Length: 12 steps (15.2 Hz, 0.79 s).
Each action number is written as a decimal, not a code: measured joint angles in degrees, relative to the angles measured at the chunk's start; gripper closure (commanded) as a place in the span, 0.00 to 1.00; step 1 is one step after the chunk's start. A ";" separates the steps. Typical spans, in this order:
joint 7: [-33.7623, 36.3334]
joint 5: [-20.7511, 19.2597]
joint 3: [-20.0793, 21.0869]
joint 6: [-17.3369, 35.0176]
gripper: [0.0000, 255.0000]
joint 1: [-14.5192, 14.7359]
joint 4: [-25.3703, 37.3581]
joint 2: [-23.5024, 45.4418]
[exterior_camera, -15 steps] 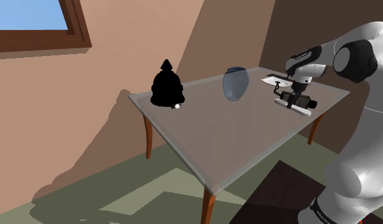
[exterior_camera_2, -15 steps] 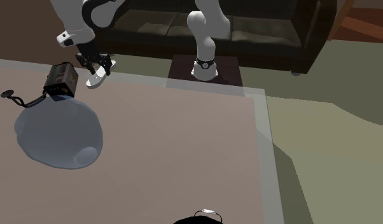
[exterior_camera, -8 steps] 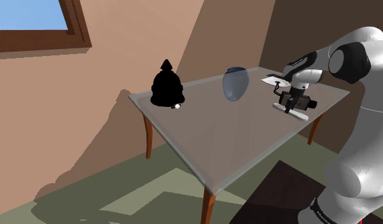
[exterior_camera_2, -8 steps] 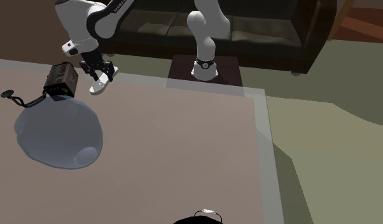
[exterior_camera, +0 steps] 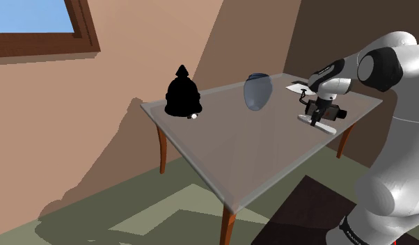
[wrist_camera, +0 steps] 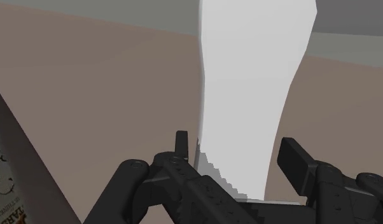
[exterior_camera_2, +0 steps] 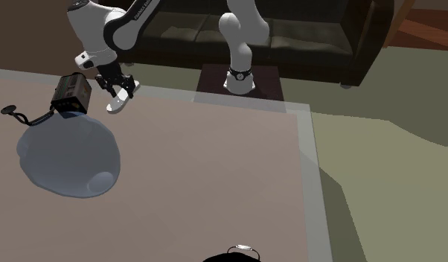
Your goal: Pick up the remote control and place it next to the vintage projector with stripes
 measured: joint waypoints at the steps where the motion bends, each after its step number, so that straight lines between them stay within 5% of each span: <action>1: 0.00 0.00 0.00 0.01 0.00 0.00 0.00 0.00; 7: 0.00 0.00 0.00 0.01 0.00 0.00 0.01 -0.02; 12: 1.11 -1.61 -0.58 -5.67 0.00 0.39 3.36 -2.70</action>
